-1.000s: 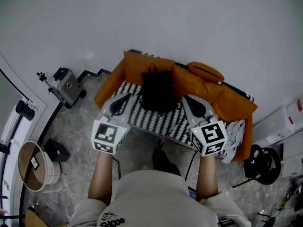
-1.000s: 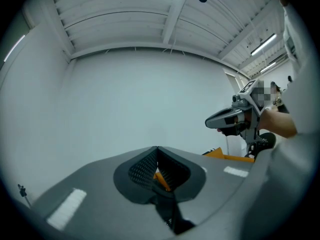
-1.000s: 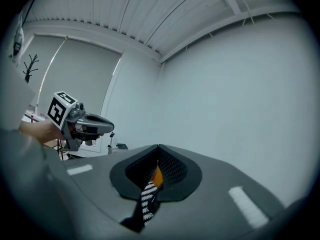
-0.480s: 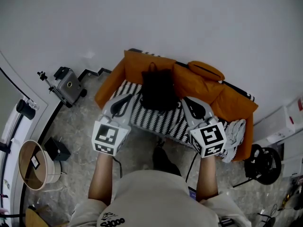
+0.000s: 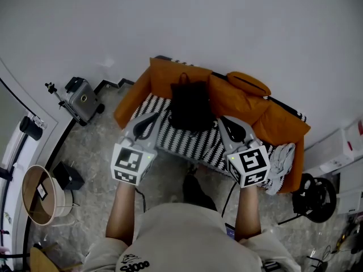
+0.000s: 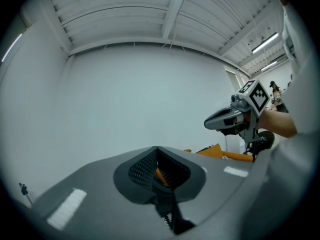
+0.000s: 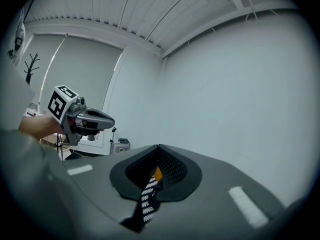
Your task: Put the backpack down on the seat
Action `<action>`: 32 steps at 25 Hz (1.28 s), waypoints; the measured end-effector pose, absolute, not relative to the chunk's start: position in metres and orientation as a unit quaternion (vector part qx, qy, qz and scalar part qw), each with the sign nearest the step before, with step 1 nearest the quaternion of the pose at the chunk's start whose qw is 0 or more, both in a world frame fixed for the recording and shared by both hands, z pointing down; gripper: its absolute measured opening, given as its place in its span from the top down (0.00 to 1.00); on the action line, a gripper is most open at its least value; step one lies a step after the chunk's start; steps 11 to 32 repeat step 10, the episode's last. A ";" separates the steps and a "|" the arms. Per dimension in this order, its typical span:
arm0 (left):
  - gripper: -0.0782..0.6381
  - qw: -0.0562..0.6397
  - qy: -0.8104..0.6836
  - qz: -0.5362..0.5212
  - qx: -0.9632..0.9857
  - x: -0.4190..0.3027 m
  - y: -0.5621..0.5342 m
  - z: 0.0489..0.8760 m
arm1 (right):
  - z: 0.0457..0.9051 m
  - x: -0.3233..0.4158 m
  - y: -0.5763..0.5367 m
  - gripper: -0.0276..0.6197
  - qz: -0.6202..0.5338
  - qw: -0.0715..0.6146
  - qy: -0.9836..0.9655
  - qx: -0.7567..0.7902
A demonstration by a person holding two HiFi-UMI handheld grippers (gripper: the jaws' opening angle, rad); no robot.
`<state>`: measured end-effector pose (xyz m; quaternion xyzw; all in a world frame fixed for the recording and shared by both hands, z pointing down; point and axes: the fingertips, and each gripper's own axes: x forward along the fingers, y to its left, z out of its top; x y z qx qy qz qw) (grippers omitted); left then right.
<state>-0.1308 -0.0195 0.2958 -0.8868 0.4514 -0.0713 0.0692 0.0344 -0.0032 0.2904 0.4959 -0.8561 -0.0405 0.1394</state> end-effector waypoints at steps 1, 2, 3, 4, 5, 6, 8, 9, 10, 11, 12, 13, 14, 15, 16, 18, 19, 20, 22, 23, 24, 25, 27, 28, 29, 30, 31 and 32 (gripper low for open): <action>0.88 0.069 0.451 -0.071 -0.887 -0.131 -0.021 0.296 | 0.292 0.035 -0.004 0.95 -0.040 0.142 -0.856 0.496; 0.88 0.068 0.451 -0.071 -0.887 -0.131 -0.021 0.297 | 0.293 0.035 -0.005 0.95 -0.040 0.144 -0.855 0.497; 0.88 0.068 0.451 -0.071 -0.887 -0.131 -0.022 0.298 | 0.295 0.035 -0.005 0.95 -0.039 0.146 -0.855 0.497; 0.88 0.068 0.450 -0.071 -0.887 -0.130 -0.022 0.298 | 0.296 0.036 -0.006 0.95 -0.038 0.148 -0.854 0.497; 0.88 0.067 0.450 -0.071 -0.888 -0.130 -0.023 0.299 | 0.298 0.036 -0.007 0.95 -0.037 0.149 -0.853 0.498; 0.88 0.066 0.449 -0.072 -0.888 -0.130 -0.024 0.300 | 0.299 0.037 -0.008 0.95 -0.037 0.150 -0.853 0.499; 0.88 0.064 0.449 -0.073 -0.888 -0.129 -0.027 0.302 | 0.300 0.039 -0.011 0.95 -0.035 0.151 -0.852 0.500; 0.88 0.063 0.449 -0.073 -0.888 -0.128 -0.029 0.303 | 0.301 0.040 -0.013 0.95 -0.034 0.152 -0.852 0.500; 0.88 0.062 0.449 -0.074 -0.888 -0.127 -0.031 0.304 | 0.302 0.041 -0.015 0.95 -0.033 0.152 -0.852 0.500; 0.88 0.062 0.449 -0.074 -0.888 -0.127 -0.031 0.304 | 0.302 0.041 -0.015 0.95 -0.033 0.152 -0.852 0.500; 0.88 0.062 0.449 -0.074 -0.888 -0.127 -0.031 0.304 | 0.302 0.041 -0.015 0.95 -0.033 0.152 -0.852 0.500; 0.88 0.062 0.449 -0.074 -0.888 -0.127 -0.031 0.304 | 0.302 0.041 -0.015 0.95 -0.033 0.152 -0.852 0.500; 0.88 0.062 0.449 -0.074 -0.888 -0.127 -0.031 0.304 | 0.302 0.041 -0.015 0.95 -0.033 0.152 -0.852 0.500; 0.88 0.062 0.449 -0.074 -0.888 -0.127 -0.031 0.304 | 0.302 0.041 -0.015 0.95 -0.033 0.152 -0.852 0.500; 0.88 0.062 0.449 -0.074 -0.888 -0.127 -0.031 0.304 | 0.302 0.041 -0.015 0.95 -0.033 0.152 -0.852 0.500; 0.88 0.062 0.449 -0.074 -0.888 -0.127 -0.031 0.304 | 0.302 0.041 -0.015 0.95 -0.033 0.152 -0.852 0.500; 0.88 0.062 0.449 -0.074 -0.888 -0.127 -0.031 0.304 | 0.302 0.041 -0.015 0.95 -0.033 0.152 -0.852 0.500; 0.88 0.062 0.449 -0.074 -0.888 -0.127 -0.031 0.304 | 0.302 0.041 -0.015 0.95 -0.033 0.152 -0.852 0.500; 0.88 0.062 0.449 -0.074 -0.888 -0.127 -0.031 0.304 | 0.302 0.041 -0.015 0.95 -0.033 0.152 -0.852 0.500; 0.88 0.062 0.449 -0.074 -0.888 -0.127 -0.031 0.304 | 0.302 0.041 -0.015 0.95 -0.033 0.152 -0.852 0.500; 0.88 0.062 0.449 -0.074 -0.888 -0.127 -0.031 0.304 | 0.302 0.041 -0.015 0.95 -0.033 0.152 -0.852 0.500; 0.88 0.062 0.449 -0.074 -0.888 -0.127 -0.031 0.304 | 0.302 0.041 -0.015 0.95 -0.033 0.152 -0.852 0.500; 0.88 0.062 0.449 -0.074 -0.888 -0.127 -0.031 0.304 | 0.302 0.041 -0.015 0.95 -0.033 0.152 -0.852 0.500; 0.88 0.062 0.449 -0.074 -0.888 -0.127 -0.031 0.304 | 0.302 0.041 -0.015 0.95 -0.033 0.152 -0.852 0.500; 0.88 0.062 0.449 -0.074 -0.888 -0.127 -0.031 0.304 | 0.302 0.041 -0.015 0.95 -0.033 0.152 -0.852 0.500; 0.88 0.062 0.449 -0.074 -0.888 -0.127 -0.031 0.304 | 0.302 0.041 -0.015 0.95 -0.033 0.152 -0.852 0.500; 0.88 0.062 0.449 -0.074 -0.888 -0.127 -0.031 0.304 | 0.302 0.041 -0.015 0.95 -0.033 0.152 -0.852 0.500; 0.88 0.062 0.449 -0.074 -0.888 -0.127 -0.031 0.304 | 0.302 0.041 -0.015 0.95 -0.033 0.152 -0.852 0.500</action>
